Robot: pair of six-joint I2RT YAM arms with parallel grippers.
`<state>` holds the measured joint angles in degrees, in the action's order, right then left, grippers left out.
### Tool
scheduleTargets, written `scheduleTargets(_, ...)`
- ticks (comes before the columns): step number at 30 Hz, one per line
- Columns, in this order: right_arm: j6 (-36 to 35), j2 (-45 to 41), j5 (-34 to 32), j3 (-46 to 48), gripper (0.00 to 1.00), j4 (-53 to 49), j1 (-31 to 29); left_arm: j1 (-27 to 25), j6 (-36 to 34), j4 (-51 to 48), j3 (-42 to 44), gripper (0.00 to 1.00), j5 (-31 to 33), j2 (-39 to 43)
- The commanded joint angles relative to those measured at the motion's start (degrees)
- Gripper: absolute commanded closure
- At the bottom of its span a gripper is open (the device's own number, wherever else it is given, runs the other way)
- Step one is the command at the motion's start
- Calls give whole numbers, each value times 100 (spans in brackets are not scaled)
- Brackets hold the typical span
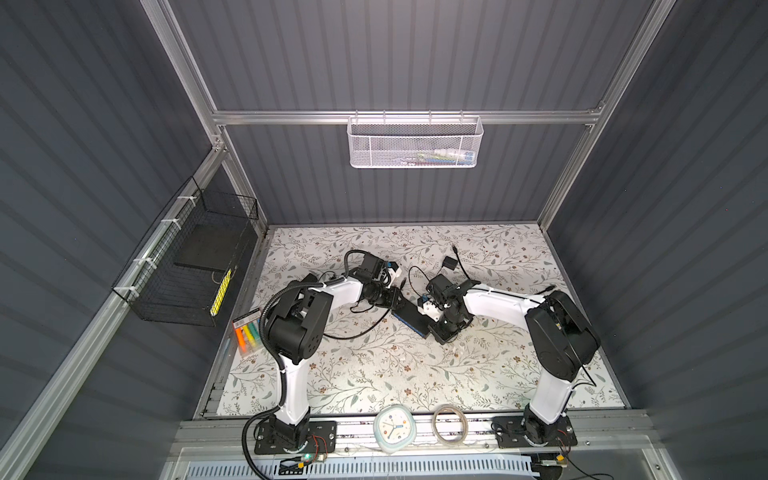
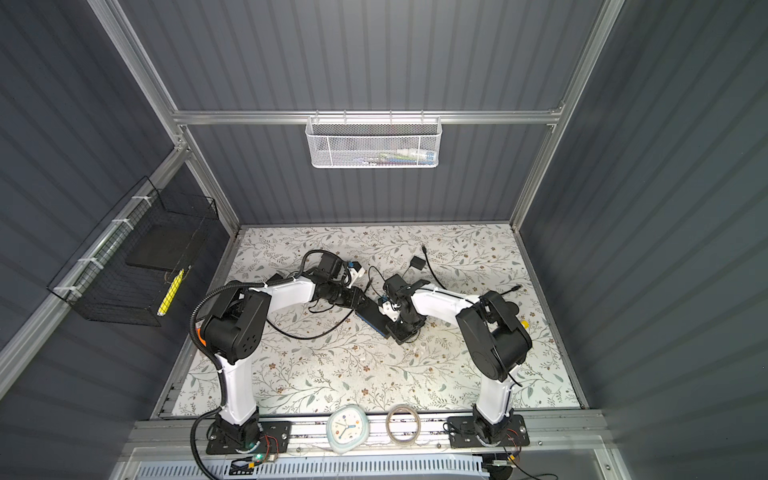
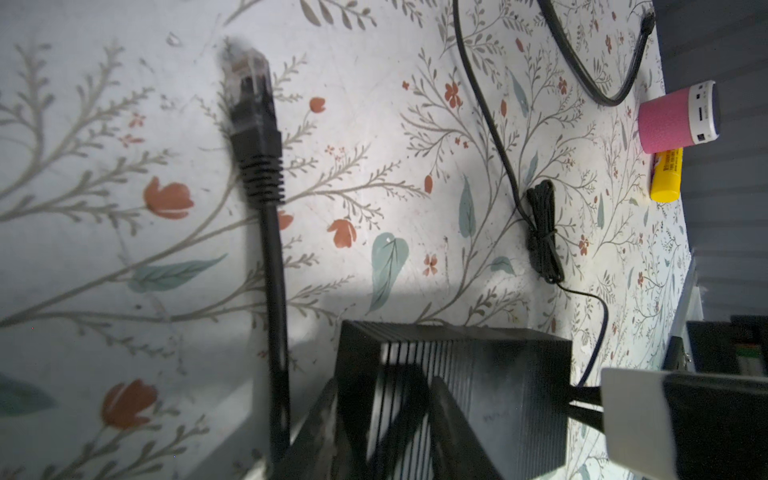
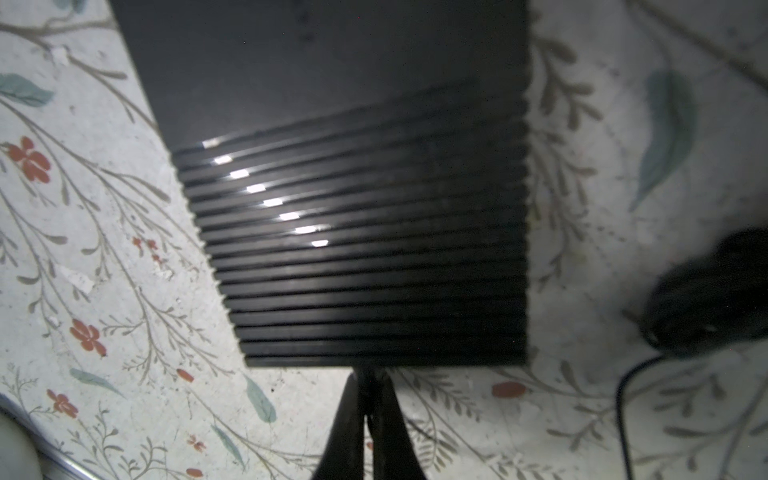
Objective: Insert the plug into the switch port
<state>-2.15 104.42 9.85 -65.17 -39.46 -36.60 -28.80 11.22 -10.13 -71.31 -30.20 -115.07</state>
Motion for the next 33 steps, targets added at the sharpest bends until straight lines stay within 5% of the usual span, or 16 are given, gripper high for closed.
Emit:
scheduleTargets(1,49,79,44,-559,100,1040,-50,-372,81,-472,274,65,-520,-358)
scheduleTargets(33,525,360,-271,-1056,100,1554,-40,-539,353,-82,658,66,-628,-411)
